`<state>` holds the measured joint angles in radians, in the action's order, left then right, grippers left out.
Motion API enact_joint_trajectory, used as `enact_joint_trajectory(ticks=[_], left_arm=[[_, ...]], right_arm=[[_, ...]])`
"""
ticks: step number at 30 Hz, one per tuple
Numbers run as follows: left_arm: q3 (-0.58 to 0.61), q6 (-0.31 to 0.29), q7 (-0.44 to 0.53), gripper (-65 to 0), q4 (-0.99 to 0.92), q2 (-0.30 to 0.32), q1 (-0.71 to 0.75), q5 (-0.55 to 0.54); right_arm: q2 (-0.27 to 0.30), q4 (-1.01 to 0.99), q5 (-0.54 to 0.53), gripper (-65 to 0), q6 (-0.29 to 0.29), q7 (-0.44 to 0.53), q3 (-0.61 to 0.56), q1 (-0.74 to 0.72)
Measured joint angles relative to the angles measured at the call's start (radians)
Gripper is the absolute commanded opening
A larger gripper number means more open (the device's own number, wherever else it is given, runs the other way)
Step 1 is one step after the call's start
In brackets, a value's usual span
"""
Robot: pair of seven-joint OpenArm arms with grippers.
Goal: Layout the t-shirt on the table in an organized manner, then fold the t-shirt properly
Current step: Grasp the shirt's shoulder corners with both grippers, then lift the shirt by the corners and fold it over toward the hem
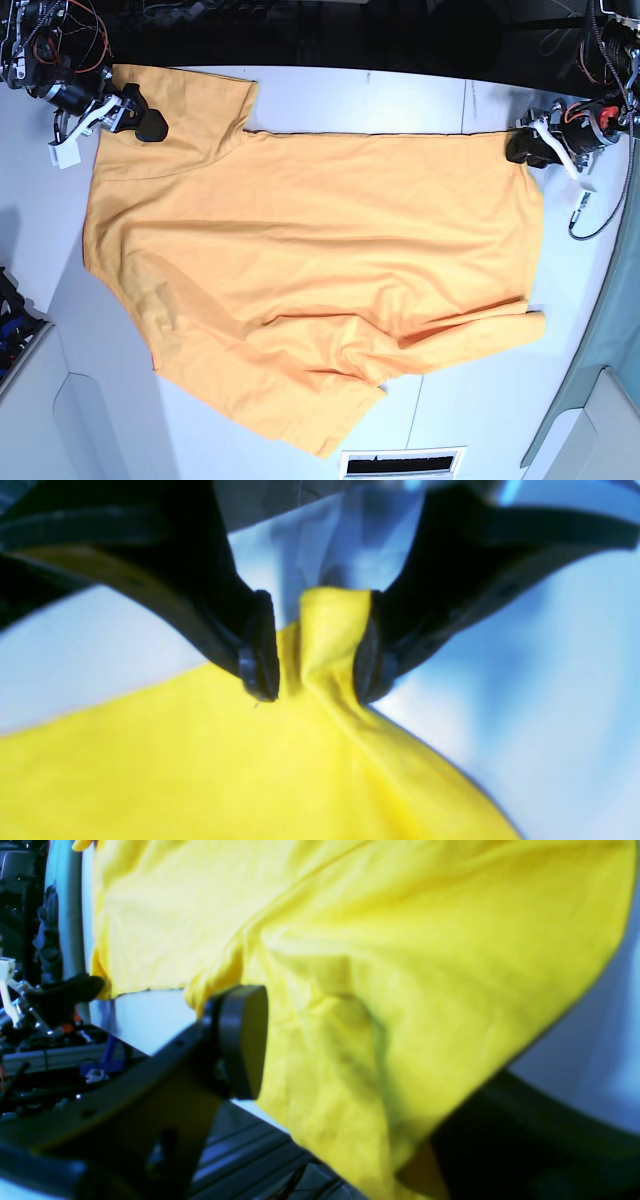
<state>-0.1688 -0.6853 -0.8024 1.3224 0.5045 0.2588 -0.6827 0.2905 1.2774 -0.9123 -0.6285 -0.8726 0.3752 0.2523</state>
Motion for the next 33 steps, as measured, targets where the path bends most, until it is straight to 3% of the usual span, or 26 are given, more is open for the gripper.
enact_joint_trajectory(ticks=[2,4,11,17,24,28,33], left_arm=[[0.054,-0.003,0.014,-65.0,0.000,-0.001,-0.002,-0.006],[0.090,-0.016,0.046,-65.0,0.000,-0.006,-0.001,-0.010],[0.063,-0.015,0.046,-65.0,0.039,0.011,0.018,0.014],[-0.055,-0.003,-0.005,-65.0,0.169,0.044,0.129,0.021],[-0.152,-0.005,0.015,-65.0,0.271,0.047,0.182,-0.014],[-0.152,-0.007,0.101,-65.0,0.273,0.039,0.164,-0.011],[-0.152,-0.003,0.104,-65.0,0.271,0.024,0.111,0.021]], right_arm=[[0.000,0.000,0.011,-47.5,0.009,-0.013,-0.001,0.000],[0.000,-0.002,0.021,-64.4,0.014,-0.034,-0.001,0.003],[-0.004,0.069,0.020,-65.0,0.023,-0.097,0.017,0.027],[-0.007,0.281,0.052,-65.0,0.031,-0.127,0.135,0.154],[-0.006,0.457,0.016,-65.0,0.025,-0.121,0.245,0.203],[-0.008,0.460,0.030,-65.0,0.026,-0.111,0.254,0.188],[-0.008,0.455,0.053,-65.0,0.023,-0.085,0.251,0.084]])
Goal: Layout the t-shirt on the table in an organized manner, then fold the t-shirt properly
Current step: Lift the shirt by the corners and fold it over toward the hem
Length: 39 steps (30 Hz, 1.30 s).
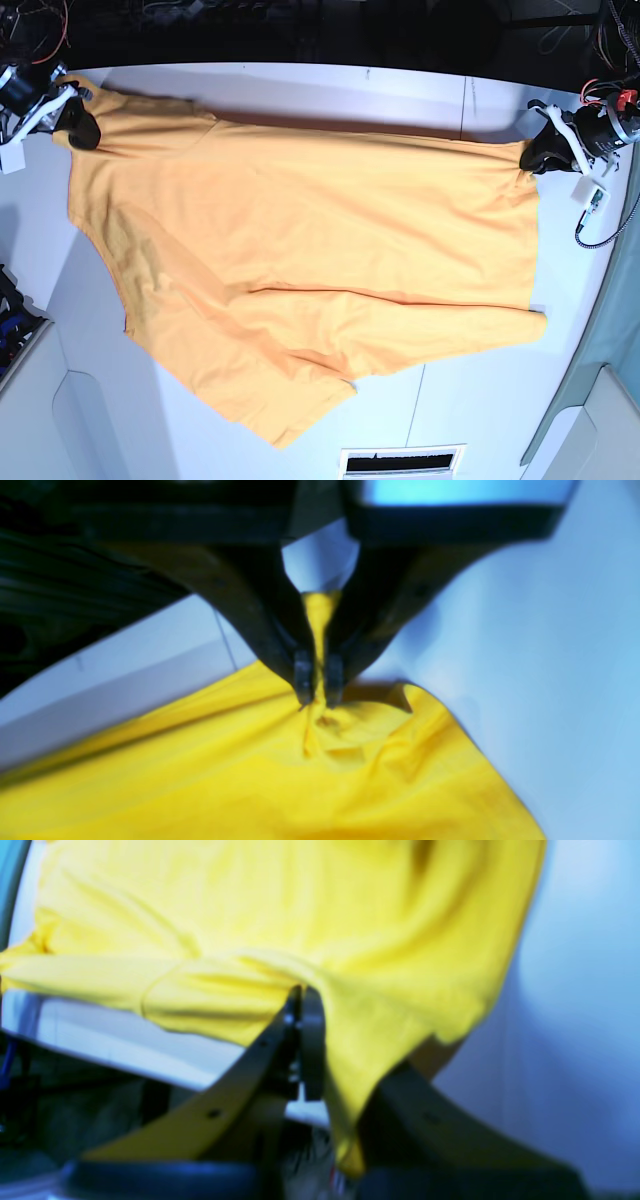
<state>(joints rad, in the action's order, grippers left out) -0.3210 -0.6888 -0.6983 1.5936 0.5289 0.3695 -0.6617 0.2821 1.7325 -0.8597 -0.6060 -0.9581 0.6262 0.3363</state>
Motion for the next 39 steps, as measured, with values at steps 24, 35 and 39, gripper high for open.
enact_joint_trajectory(ticks=[24,35,39], left_arm=[[0.235,0.078,0.164,-46.2,-0.467,-0.027,-0.436,0.223],[0.195,0.123,0.005,-37.4,-0.409,-0.020,-0.410,0.122],[0.122,0.123,-0.003,-37.4,-0.322,-0.019,-0.352,0.099]], right_arm=[[-0.002,-0.594,0.291,-42.6,0.010,0.156,-0.223,-0.594],[0.020,-0.598,0.281,-26.0,0.034,0.152,-0.102,-0.586],[0.043,-0.598,0.285,-26.0,0.038,0.148,0.023,-0.585]])
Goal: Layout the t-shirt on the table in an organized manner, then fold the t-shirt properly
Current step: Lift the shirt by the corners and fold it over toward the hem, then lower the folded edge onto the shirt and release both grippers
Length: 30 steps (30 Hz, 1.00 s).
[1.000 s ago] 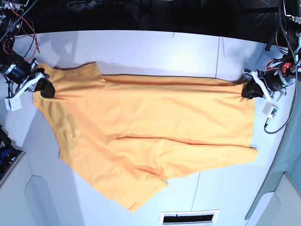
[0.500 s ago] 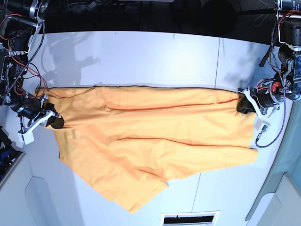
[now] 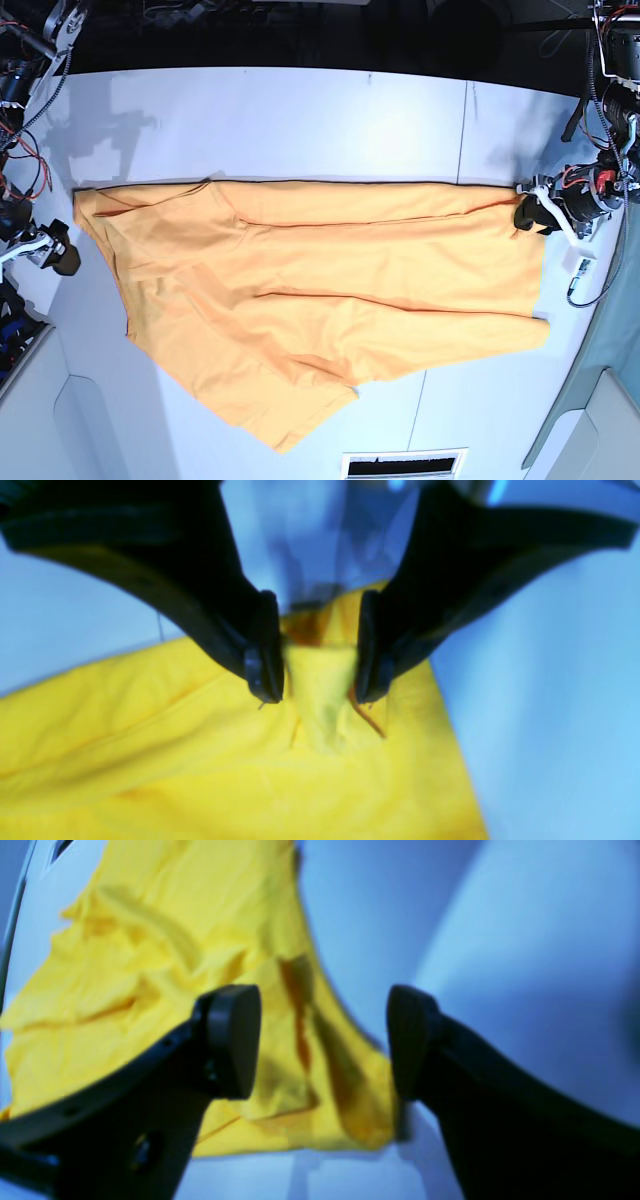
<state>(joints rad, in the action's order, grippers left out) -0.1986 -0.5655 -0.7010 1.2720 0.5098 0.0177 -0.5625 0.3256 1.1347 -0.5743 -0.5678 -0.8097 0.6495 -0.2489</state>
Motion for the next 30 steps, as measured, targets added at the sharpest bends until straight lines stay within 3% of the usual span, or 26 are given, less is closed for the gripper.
enact_joint_trajectory(ticks=[6,8,15,20,22,24,26,30], left_arm=[[-0.032,0.012,-0.001,-31.7,0.024,-0.007,0.018,-0.032],[-0.031,0.058,0.010,-31.7,0.021,-0.026,0.018,-0.032],[-0.031,0.127,0.113,-31.7,-0.063,-0.071,0.010,0.098],[-0.034,0.132,0.179,-33.4,-0.101,-0.096,0.003,0.159],[-0.034,0.132,0.179,-45.2,-0.107,-0.106,0.002,0.163],[-0.034,0.132,0.182,-63.6,-0.108,-0.111,0.004,0.160],[-0.034,0.132,0.185,-65.0,-0.108,-0.111,0.005,0.158],[-0.032,0.082,0.171,-65.0,-0.108,-0.091,0.005,0.158]], right_arm=[[0.016,-0.068,0.011,-26.0,0.014,0.003,0.026,-0.001],[0.023,-0.135,0.014,-25.9,0.014,0.029,0.023,0.000],[-0.006,-0.259,-0.017,-25.9,-0.004,0.065,0.002,-0.002],[-0.041,-0.262,-0.062,-26.2,-0.016,0.076,-0.091,-0.006],[-0.043,-0.261,-0.069,-31.7,-0.016,0.080,-0.132,-0.007],[-0.051,-0.256,-0.064,-47.5,-0.014,0.072,-0.161,-0.009],[-0.063,-0.249,-0.058,-65.0,-0.011,0.048,-0.175,-0.006],[-0.059,-0.206,-0.052,-65.0,-0.012,-0.047,-0.164,0.000]])
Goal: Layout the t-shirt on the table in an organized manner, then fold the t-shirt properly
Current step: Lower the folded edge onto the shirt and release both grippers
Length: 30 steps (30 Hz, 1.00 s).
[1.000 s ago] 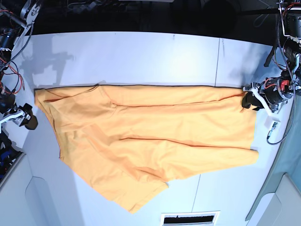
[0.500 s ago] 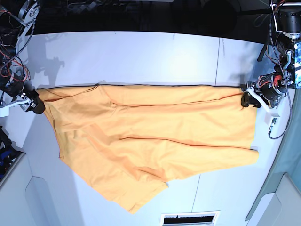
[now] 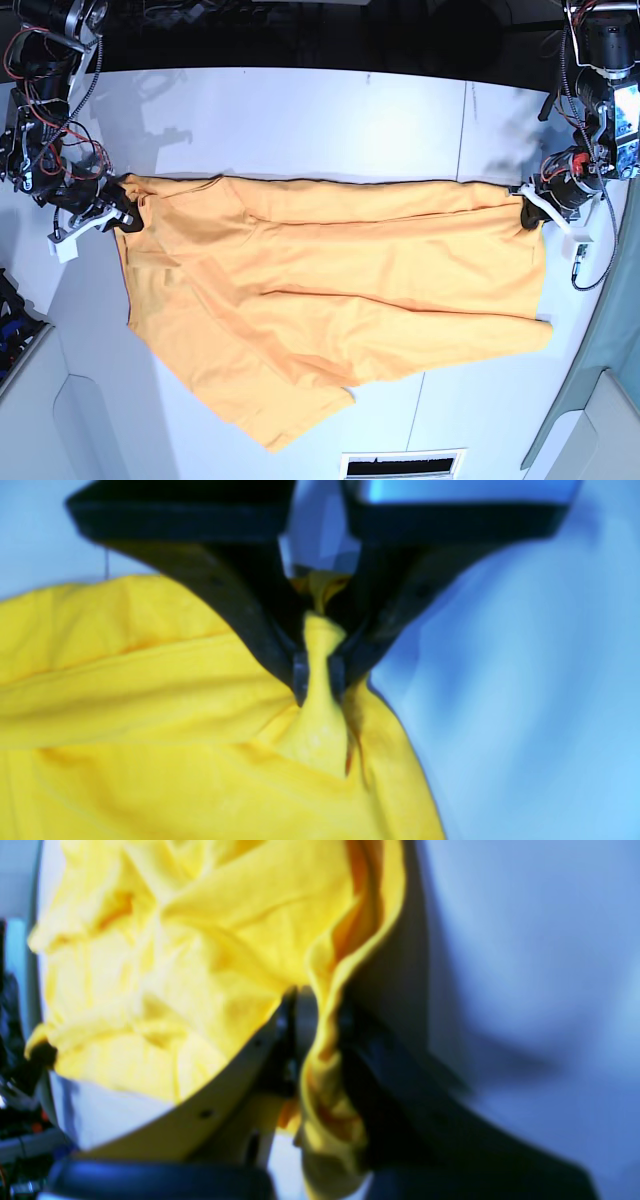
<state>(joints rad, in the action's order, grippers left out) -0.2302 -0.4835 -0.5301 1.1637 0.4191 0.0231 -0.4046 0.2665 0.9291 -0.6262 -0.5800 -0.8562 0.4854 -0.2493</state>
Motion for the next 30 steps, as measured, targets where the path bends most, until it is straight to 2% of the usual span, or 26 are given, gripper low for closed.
enact_joint_trajectory(ticks=[3,6,12,16,20,23,26,27,28,30], left_arm=[[0.000,-0.017,-0.026,-65.0,0.016,0.018,0.014,-0.004],[0.001,-0.034,-0.035,-65.0,0.065,0.026,0.066,-0.009],[0.002,-0.092,-0.063,-65.0,0.228,0.030,0.210,-0.019],[0.003,-0.080,-0.083,-65.0,0.359,0.030,0.331,-0.020],[0.005,-0.082,-0.090,-64.6,0.411,0.030,0.365,-0.025],[0.005,-0.082,-0.090,-54.2,0.412,0.030,0.364,-0.024],[0.005,-0.082,-0.115,-42.2,0.412,0.031,0.364,-0.018],[0.004,-0.081,-0.124,-40.0,0.413,0.031,0.364,-0.020],[0.003,-0.081,-0.129,-39.4,0.420,0.032,0.365,-0.023],[-0.007,-0.079,-0.144,-39.4,0.436,0.032,0.365,-0.035]], right_arm=[[0.011,0.072,-0.002,-65.0,0.003,-0.042,0.032,0.027],[0.032,0.180,-0.055,-65.0,0.004,-0.045,0.051,0.121],[0.079,0.322,-0.063,-65.0,0.003,-0.057,0.060,0.286],[0.114,0.348,-0.088,-65.0,0.001,-0.033,0.069,0.362],[0.130,0.345,-0.087,-65.0,0.000,-0.007,0.093,0.419],[0.130,0.345,-0.092,-65.0,0.000,-0.003,0.093,0.421],[0.130,0.346,-0.117,-43.4,0.000,0.005,0.093,0.415],[0.130,0.346,-0.123,-38.8,0.000,0.008,0.093,0.415],[0.132,0.346,-0.125,-36.4,0.000,0.019,0.096,0.415],[0.132,0.349,-0.126,-36.1,0.000,0.052,0.104,0.415]])
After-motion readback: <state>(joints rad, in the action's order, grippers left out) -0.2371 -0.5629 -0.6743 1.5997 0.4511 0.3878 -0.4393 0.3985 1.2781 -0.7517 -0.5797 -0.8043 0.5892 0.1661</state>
